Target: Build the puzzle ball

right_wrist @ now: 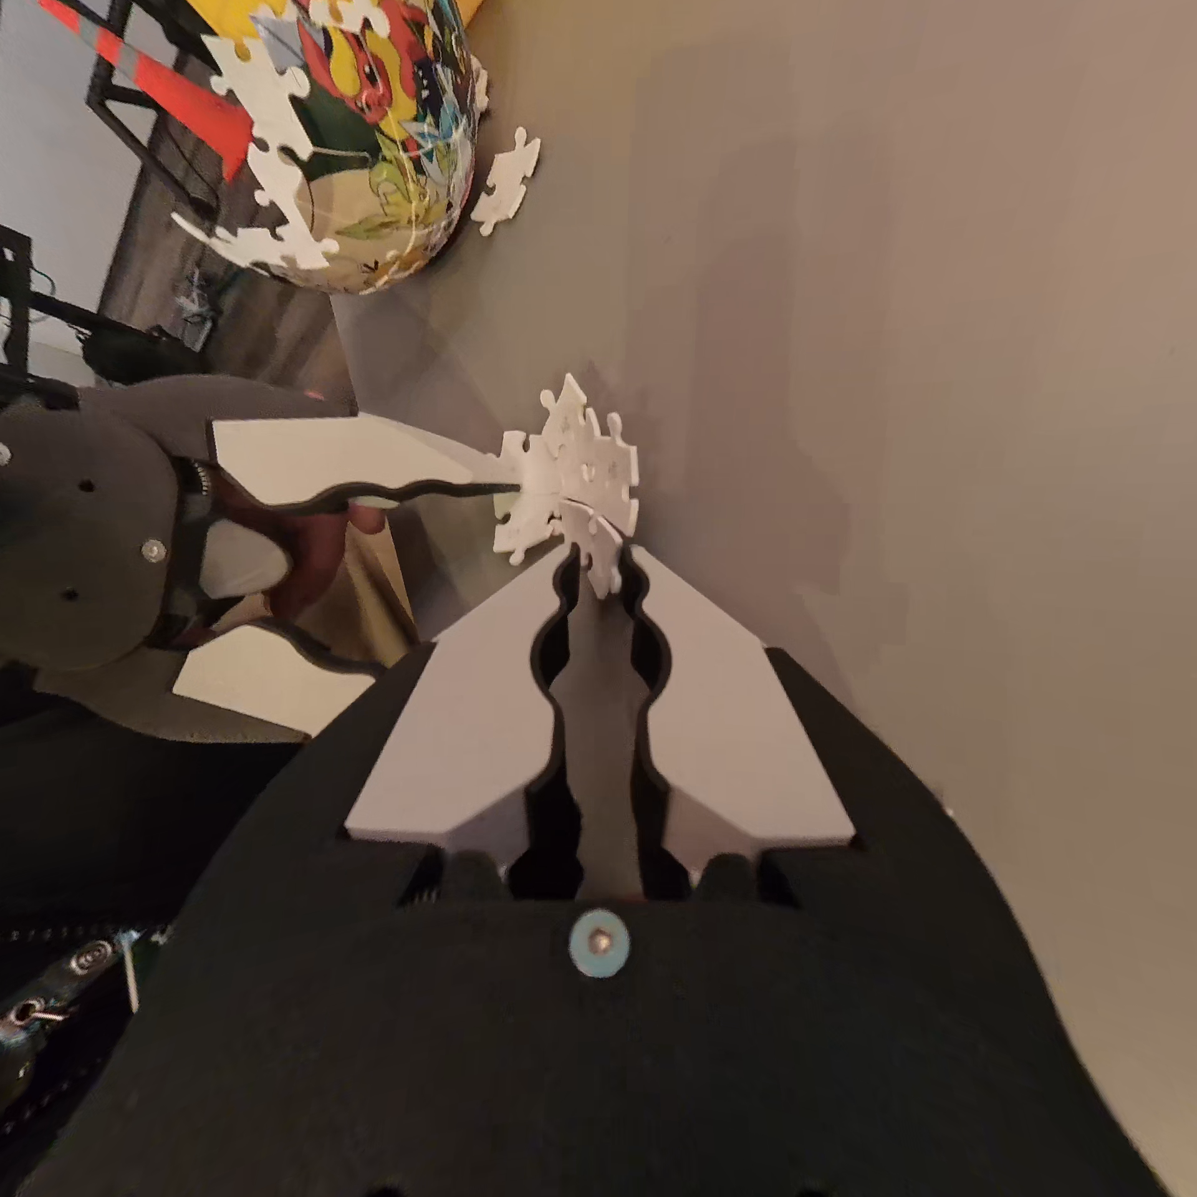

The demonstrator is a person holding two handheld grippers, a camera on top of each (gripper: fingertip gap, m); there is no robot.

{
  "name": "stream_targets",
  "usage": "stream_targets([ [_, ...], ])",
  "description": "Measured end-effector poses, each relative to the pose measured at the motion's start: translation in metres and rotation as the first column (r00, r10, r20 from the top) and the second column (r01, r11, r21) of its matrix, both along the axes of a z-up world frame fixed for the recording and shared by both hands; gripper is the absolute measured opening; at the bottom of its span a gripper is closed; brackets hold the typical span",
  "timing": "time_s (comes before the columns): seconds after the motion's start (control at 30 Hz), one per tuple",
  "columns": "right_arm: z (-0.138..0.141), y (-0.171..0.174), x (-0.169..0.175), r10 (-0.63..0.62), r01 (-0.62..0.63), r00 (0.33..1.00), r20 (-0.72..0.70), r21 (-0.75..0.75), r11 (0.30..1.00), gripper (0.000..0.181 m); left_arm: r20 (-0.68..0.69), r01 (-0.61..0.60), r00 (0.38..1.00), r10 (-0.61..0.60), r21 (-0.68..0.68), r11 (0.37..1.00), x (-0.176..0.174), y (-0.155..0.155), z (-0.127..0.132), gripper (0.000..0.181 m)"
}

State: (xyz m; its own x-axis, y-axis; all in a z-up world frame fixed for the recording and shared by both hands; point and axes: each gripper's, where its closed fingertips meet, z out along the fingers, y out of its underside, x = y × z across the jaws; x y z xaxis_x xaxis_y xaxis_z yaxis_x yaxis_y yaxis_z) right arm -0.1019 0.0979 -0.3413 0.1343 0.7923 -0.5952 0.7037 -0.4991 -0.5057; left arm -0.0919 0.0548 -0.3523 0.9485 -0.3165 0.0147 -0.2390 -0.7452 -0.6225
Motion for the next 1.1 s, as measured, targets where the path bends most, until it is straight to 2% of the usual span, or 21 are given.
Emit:
stream_targets([
  [0.23,0.000,-0.007,-0.007,-0.008,0.005,1.000,-0.024,-0.111,0.994,0.001,-0.024,0.008,1.000,-0.007,0.005,1.000,0.001,0.000,-0.001,0.082],
  [0.87,-0.003,-0.011,-0.011,-0.146,0.136,0.989,-0.004,-0.342,0.930,0.002,-0.023,0.030,0.999,-0.029,0.038,0.999,0.007,-0.002,-0.001,0.082],
  [1.0,0.000,-0.015,-0.012,-0.171,0.156,0.985,-0.006,-0.388,0.908,0.007,-0.015,0.020,1.000,-0.020,0.058,0.998,0.009,-0.004,-0.001,0.080],
  [1.1,0.000,-0.020,-0.012,-0.151,0.137,0.988,-0.008,-0.372,0.918,0.011,-0.011,0.015,1.000,-0.014,0.067,0.998,0.009,-0.004,-0.001,0.080],
])
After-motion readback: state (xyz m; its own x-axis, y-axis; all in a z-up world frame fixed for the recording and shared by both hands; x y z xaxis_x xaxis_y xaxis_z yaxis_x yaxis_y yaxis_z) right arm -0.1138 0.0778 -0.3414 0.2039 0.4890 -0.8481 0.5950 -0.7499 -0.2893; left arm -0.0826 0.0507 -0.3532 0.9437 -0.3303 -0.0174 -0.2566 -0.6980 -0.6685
